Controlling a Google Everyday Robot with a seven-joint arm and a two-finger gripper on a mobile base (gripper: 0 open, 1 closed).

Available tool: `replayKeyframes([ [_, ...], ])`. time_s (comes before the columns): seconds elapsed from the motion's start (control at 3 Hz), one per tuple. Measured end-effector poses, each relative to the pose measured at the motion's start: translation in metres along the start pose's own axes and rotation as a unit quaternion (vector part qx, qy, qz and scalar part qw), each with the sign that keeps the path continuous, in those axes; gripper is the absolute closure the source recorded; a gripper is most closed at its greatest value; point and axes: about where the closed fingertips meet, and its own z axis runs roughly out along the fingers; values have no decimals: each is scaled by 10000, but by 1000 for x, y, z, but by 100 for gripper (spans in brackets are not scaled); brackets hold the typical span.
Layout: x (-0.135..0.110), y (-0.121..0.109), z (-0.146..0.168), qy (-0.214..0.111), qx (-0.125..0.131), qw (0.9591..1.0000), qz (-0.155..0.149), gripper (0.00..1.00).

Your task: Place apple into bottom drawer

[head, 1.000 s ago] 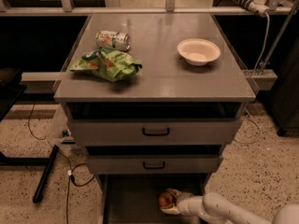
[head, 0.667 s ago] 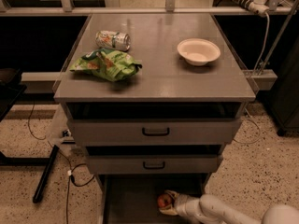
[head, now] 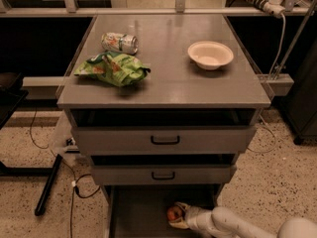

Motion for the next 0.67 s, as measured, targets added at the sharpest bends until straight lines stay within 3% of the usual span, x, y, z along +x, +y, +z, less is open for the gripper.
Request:
replayKeyframes([
  [0.67, 0, 0, 0, 0, -1, 10000, 0, 12],
])
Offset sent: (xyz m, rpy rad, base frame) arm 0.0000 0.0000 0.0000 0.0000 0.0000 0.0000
